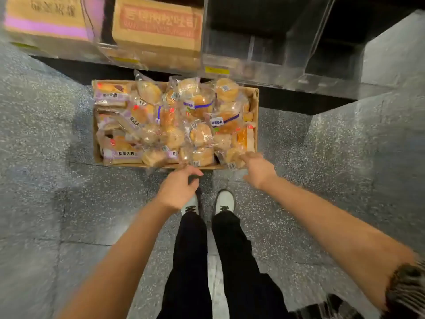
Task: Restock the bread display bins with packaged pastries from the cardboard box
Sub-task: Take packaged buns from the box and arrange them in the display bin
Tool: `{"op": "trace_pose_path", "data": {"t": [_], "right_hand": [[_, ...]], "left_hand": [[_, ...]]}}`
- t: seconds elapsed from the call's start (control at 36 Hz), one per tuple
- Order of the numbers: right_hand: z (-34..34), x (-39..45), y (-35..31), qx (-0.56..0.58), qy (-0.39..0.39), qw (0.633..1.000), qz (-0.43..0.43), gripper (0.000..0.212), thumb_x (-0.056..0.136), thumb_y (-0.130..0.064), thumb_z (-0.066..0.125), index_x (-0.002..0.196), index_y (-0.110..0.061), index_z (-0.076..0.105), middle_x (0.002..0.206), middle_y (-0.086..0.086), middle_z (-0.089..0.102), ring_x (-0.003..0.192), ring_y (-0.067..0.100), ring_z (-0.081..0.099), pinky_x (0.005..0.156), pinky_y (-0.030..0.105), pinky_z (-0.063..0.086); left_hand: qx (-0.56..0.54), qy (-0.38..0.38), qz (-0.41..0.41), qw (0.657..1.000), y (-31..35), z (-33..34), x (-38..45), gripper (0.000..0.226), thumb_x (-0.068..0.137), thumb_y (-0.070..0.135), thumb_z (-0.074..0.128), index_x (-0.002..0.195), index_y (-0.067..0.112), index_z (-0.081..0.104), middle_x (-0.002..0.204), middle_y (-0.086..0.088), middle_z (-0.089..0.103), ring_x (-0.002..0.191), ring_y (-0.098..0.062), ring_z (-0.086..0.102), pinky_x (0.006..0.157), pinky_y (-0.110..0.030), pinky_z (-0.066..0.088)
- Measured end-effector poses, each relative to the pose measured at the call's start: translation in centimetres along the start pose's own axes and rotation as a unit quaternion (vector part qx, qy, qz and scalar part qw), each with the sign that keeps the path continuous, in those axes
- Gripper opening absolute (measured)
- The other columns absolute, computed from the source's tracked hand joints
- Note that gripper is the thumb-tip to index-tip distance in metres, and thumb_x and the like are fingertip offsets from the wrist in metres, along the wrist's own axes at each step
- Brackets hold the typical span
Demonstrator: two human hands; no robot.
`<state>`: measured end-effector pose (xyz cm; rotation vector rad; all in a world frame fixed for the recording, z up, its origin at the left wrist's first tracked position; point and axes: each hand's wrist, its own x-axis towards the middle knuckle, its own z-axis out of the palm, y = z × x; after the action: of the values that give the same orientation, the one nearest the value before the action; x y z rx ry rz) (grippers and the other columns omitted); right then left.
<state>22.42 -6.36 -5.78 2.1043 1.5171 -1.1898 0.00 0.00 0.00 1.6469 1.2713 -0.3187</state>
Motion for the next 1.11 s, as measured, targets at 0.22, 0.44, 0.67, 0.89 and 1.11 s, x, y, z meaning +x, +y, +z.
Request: {"op": "trace_pose_path", "data": {"t": [0.22, 0.44, 0.67, 0.89, 1.11], "right_hand": [[5.3, 8.1, 0.6, -0.153, -0.039, 0.987, -0.035, 0.089, 0.080, 0.008, 0.061, 0.152, -0.019, 0.017, 0.160, 0.014, -0.002, 0.148, 0.031, -0.002, 0.112, 0.050, 0.030], [7.8, 11.1, 0.8, -0.120, 0.020, 0.992, -0.019, 0.086, 0.076, 0.005, 0.064, 0.146, -0.023, 0.025, 0.157, 0.012, 0.012, 0.144, 0.032, 0.010, 0.107, 0.051, 0.035], [5.6, 9.0, 0.8, 0.372, 0.033, 0.927, 0.030, 0.073, 0.079, -0.011, 0.076, 0.141, -0.018, 0.038, 0.129, -0.002, 0.054, 0.115, 0.017, 0.055, 0.094, 0.031, 0.050], [1.3, 2.3, -1.6, 0.803, -0.225, 0.551, 0.039, 0.066, 0.086, -0.033, 0.064, 0.136, 0.003, 0.040, 0.143, 0.028, 0.038, 0.132, 0.030, 0.046, 0.108, 0.049, 0.039], [-1.5, 0.8, -4.8, 0.773, -0.211, 0.598, 0.030, 0.073, 0.090, -0.029, 0.064, 0.129, 0.019, 0.027, 0.126, 0.048, 0.027, 0.118, 0.053, 0.038, 0.114, 0.056, 0.026]], "left_hand": [[-0.061, 0.026, -0.017, 0.998, -4.0, 3.1, 5.9, 0.026, 0.095, 0.012, 0.053, 0.118, 0.018, 0.062, 0.115, 0.006, 0.057, 0.106, -0.011, 0.051, 0.086, -0.020, 0.033], [-0.099, 0.017, -0.046, 0.994, -6.5, 4.8, 9.1, 0.023, 0.093, 0.005, 0.053, 0.106, 0.020, 0.062, 0.106, 0.008, 0.062, 0.102, -0.008, 0.056, 0.086, -0.018, 0.037], [-0.192, 0.035, -0.069, 0.978, -4.9, 3.1, 8.5, 0.020, 0.092, 0.008, 0.057, 0.109, 0.016, 0.065, 0.102, 0.006, 0.064, 0.087, 0.000, 0.056, 0.072, -0.004, 0.040], [-0.340, -0.008, -0.149, 0.928, -0.7, 0.3, 6.6, 0.068, 0.075, 0.046, 0.071, 0.131, 0.015, 0.050, 0.129, -0.004, 0.055, 0.116, -0.022, 0.054, 0.105, -0.044, 0.041], [-0.507, -0.012, -0.144, 0.850, 1.3, -1.8, 4.1, 0.058, 0.063, 0.039, 0.082, 0.112, 0.014, 0.063, 0.112, -0.012, 0.069, 0.098, -0.028, 0.067, 0.091, -0.049, 0.053]]}}
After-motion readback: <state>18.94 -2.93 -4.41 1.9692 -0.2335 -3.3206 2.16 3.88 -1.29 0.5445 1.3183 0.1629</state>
